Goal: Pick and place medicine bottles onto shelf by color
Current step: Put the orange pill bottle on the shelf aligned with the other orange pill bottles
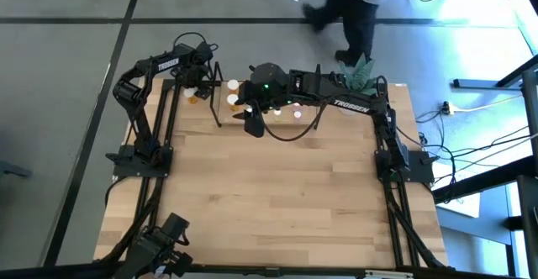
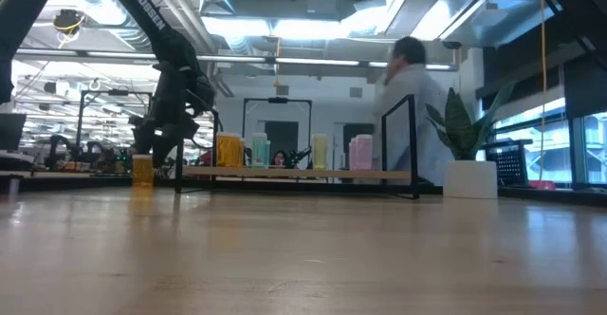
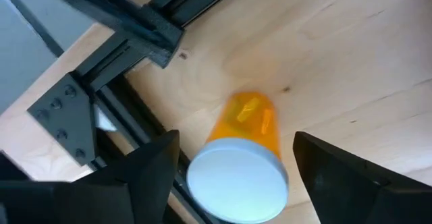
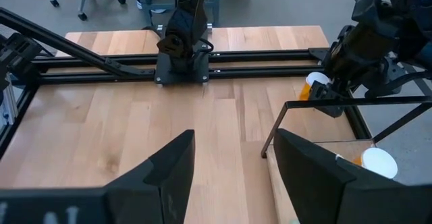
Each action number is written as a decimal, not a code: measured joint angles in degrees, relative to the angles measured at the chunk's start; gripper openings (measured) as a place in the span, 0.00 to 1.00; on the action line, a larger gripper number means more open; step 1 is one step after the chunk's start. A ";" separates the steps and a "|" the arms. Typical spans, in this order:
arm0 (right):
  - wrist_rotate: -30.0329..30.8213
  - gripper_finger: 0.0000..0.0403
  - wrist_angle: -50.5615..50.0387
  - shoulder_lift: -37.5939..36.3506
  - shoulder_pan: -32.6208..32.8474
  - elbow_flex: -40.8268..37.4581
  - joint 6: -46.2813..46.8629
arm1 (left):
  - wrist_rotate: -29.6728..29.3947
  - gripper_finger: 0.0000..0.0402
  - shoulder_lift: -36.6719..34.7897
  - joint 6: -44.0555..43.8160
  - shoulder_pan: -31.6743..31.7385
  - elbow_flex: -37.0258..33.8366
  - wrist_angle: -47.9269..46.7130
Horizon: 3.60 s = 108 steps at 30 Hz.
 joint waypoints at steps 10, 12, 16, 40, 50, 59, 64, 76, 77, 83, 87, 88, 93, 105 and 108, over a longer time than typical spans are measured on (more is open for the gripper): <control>0.00 0.51 -0.21 0.00 0.00 0.00 0.01 | -0.67 0.68 -0.02 -0.59 0.00 0.00 -0.16; 0.00 0.51 -0.21 0.00 0.00 0.00 0.00 | -0.69 0.65 -0.02 -0.26 -0.01 0.00 -0.26; 0.00 0.51 -0.19 0.00 0.00 0.00 0.00 | -0.69 0.58 -0.02 -0.21 0.00 0.00 -0.55; 0.04 0.51 -0.10 0.00 0.00 0.00 -0.08 | -0.51 0.50 -0.07 0.58 0.00 0.02 -1.38; 0.04 0.51 -0.08 0.00 0.00 0.00 -0.36 | -0.21 0.50 -0.07 -1.18 0.00 5.57 -9.34; 0.04 0.51 -0.44 0.00 -0.02 0.00 -1.54 | 0.62 0.50 -0.31 -3.78 -0.51 10.61 -19.24; 0.04 0.51 -1.52 0.00 -0.03 0.00 -2.17 | 0.89 0.50 -1.99 -4.30 -1.12 10.84 -22.25; 0.04 0.51 -5.69 0.00 -0.04 0.00 -3.27 | 1.05 0.50 -9.44 -5.70 -3.37 10.84 -26.75; 0.02 0.51 -5.98 0.00 -0.04 0.00 -3.46 | 1.03 0.50 -10.18 -5.95 -3.73 10.84 -27.43; 0.03 0.51 -8.22 -0.67 -0.04 0.00 -3.58 | 1.04 0.50 -14.88 -8.42 -6.75 10.84 -29.03; 0.04 0.51 -8.69 -1.67 -0.04 0.00 -3.49 | 1.06 0.50 -17.86 -10.18 -9.85 10.84 -30.05; 0.03 0.51 -8.66 -1.83 -0.03 0.00 -3.49 | 1.04 0.50 -18.58 -10.34 -10.85 10.84 -30.08; 0.02 0.51 -9.58 -2.55 0.00 0.00 -3.47 | 1.14 0.50 -22.01 -13.07 -15.93 10.84 -30.01; 0.02 0.51 -10.53 -2.71 0.02 0.00 -2.92 | 1.36 0.50 -31.65 -17.69 -23.39 10.84 -30.02; 0.02 0.51 -10.56 -2.71 0.02 0.00 -2.09 | 1.41 0.50 -34.19 -17.74 -24.14 10.84 -30.02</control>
